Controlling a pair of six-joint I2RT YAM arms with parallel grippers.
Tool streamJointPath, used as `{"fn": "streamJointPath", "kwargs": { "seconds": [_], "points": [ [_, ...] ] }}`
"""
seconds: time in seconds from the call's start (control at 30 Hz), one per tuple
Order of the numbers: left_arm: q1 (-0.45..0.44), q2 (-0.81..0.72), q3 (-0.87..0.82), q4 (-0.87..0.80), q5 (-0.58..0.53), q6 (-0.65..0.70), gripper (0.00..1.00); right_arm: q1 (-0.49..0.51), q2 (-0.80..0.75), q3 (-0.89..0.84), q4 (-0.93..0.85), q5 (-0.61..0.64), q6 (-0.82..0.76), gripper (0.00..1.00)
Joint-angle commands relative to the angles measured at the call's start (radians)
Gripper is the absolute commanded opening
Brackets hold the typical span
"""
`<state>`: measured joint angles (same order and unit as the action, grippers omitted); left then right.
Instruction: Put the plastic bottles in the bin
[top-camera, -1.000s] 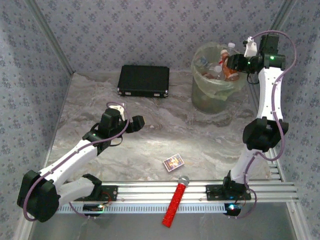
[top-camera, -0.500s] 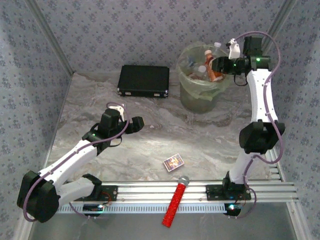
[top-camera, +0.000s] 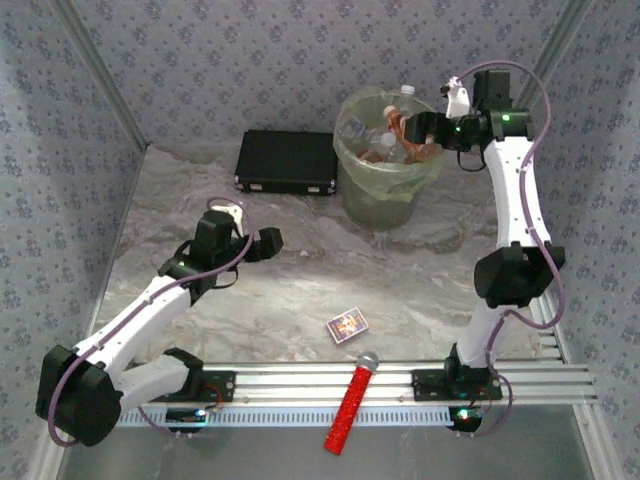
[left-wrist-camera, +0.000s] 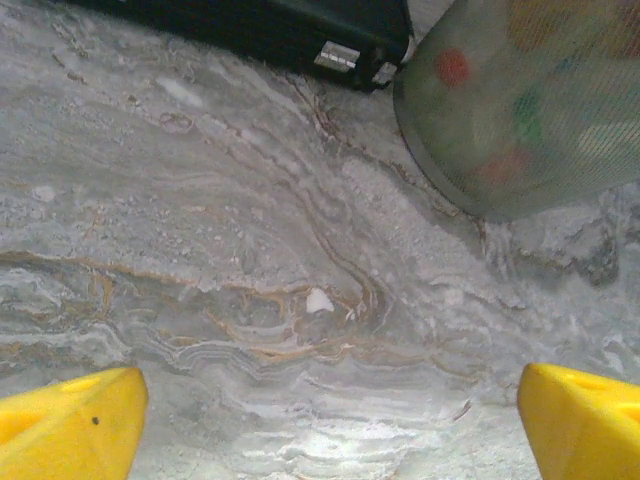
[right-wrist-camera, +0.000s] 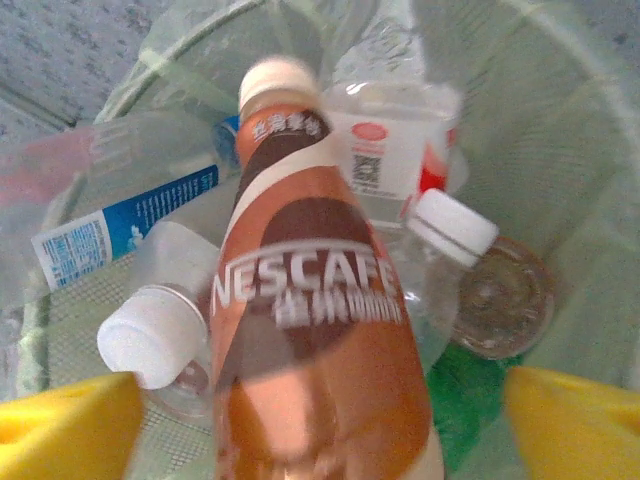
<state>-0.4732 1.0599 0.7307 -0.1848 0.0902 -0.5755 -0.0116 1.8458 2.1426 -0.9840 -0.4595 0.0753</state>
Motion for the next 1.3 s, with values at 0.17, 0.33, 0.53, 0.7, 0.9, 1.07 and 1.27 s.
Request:
{"fn": "streamJointPath", "kwargs": {
  "seconds": [0.17, 0.33, 0.53, 0.7, 0.9, 1.07, 1.27],
  "points": [
    [0.072, -0.024, 0.09, -0.112, -0.092, 0.131, 1.0, -0.118, -0.247, -0.234, 0.159, 0.086, 0.014, 1.0],
    [0.126, -0.06, 0.053, -0.146, -0.346, 0.176, 1.0, -0.135, -0.448, -0.627, 0.403, 0.299, 0.002, 1.0],
    [0.185, -0.112, -0.044, -0.101, -0.574, 0.237, 1.0, -0.175, -0.636, -1.026, 0.648, 0.43, 0.049, 1.0],
    [0.264, -0.124, -0.18, 0.04, -0.647, 0.3, 1.0, -0.139, -0.696, -1.293, 0.781, 0.475, 0.034, 1.0],
    [0.377, -0.089, -0.326, 0.336, -0.518, 0.371, 1.0, -0.006, -0.638, -1.536, 1.034, 0.605, 0.027, 1.0],
    [0.458, 0.075, -0.346, 0.544, -0.419, 0.415, 1.0, 0.031, -0.541, -1.609, 1.246, 0.644, 0.02, 1.0],
    [0.478, 0.221, -0.335, 0.707, -0.364, 0.416, 1.0, 0.067, -0.483, -1.655, 1.411, 0.682, -0.047, 1.0]
  ]
}}
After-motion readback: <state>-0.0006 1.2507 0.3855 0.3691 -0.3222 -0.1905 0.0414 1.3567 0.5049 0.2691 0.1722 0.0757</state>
